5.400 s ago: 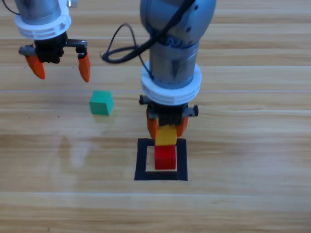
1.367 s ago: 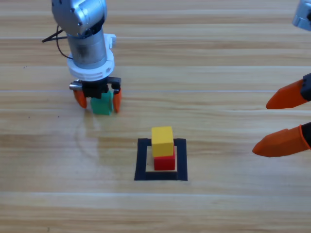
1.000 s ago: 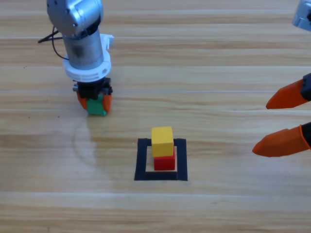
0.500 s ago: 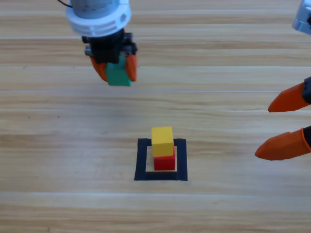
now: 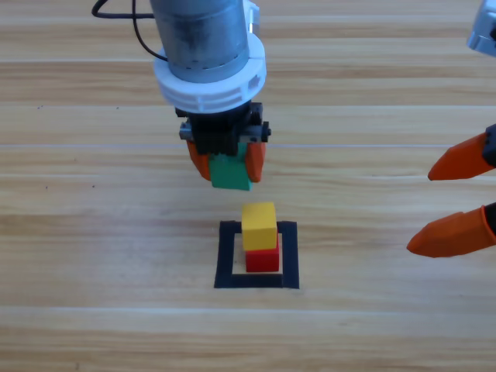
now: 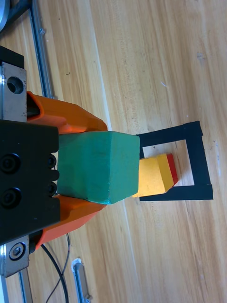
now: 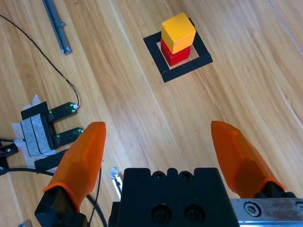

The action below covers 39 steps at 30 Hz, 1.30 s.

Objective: Stack the blocks in the rectangular block: red at the bottom, yellow in the middle, green on top

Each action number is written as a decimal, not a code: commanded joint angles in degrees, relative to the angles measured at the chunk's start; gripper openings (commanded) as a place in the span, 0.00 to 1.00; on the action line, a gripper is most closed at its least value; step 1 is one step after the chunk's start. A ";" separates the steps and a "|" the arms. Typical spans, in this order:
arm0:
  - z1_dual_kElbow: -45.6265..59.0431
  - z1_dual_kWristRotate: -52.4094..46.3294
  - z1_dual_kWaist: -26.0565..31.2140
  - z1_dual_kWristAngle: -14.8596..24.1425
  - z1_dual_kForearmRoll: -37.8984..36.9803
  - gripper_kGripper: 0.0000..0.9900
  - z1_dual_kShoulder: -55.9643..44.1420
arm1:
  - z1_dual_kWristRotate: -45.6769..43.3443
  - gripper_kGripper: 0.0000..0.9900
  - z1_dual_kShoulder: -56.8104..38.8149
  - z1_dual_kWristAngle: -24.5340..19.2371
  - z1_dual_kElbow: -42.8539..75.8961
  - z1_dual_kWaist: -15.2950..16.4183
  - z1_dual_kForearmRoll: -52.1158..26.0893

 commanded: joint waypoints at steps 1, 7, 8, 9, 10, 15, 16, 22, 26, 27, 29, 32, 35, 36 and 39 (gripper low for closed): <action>-0.36 -1.10 -1.77 -0.72 0.45 0.00 4.99 | -0.52 0.99 2.16 0.68 0.00 -1.49 0.67; -1.76 -1.98 -1.77 -1.34 0.45 0.00 6.83 | -0.52 0.99 2.16 0.68 0.09 -1.49 0.67; -2.03 -2.24 -1.77 -1.51 0.45 0.00 7.10 | -0.52 0.99 2.16 0.68 0.00 -1.49 0.67; -2.38 -2.42 -1.77 -1.60 0.45 0.00 7.36 | -0.52 0.99 2.16 0.68 0.09 -1.49 0.67; -2.64 -2.59 -1.77 -1.60 0.45 0.00 7.54 | -0.52 0.99 2.16 0.68 0.09 -1.49 0.67; -3.78 -3.65 -1.77 -1.60 0.45 0.00 8.85 | -0.52 0.99 2.16 0.68 0.09 -1.49 0.67; -3.87 -3.82 -1.85 -1.60 0.45 0.00 9.12 | -0.52 0.99 2.25 0.68 0.09 -1.49 0.76; -4.22 -4.88 -2.12 -1.51 0.45 0.00 10.35 | -0.52 0.99 2.34 0.68 0.09 -1.49 0.76; -4.66 -5.23 -2.29 -1.51 0.45 0.00 11.23 | -0.52 0.99 2.42 0.68 0.00 -1.49 0.76; -4.75 -5.40 -2.29 -1.51 0.45 0.00 11.31 | -0.52 0.99 2.51 0.68 0.00 -1.49 0.76; -5.01 -5.76 -2.56 -1.51 0.45 0.00 11.49 | -0.61 0.99 2.60 0.68 0.00 -1.49 0.76; -5.45 -6.02 -2.82 -1.51 0.45 0.00 11.49 | -0.61 0.99 2.69 0.68 0.09 -1.49 0.76; -5.54 -6.28 -3.17 -1.51 0.45 0.00 11.75 | -0.61 0.99 2.69 0.68 0.00 -1.49 0.85; -5.54 -6.28 -3.26 -1.51 0.45 0.00 11.84 | -0.61 0.99 2.69 0.68 0.00 -1.49 0.76; -5.63 -6.37 -3.44 -1.51 0.45 0.00 11.93 | -0.61 0.99 2.78 0.68 0.00 -1.49 0.76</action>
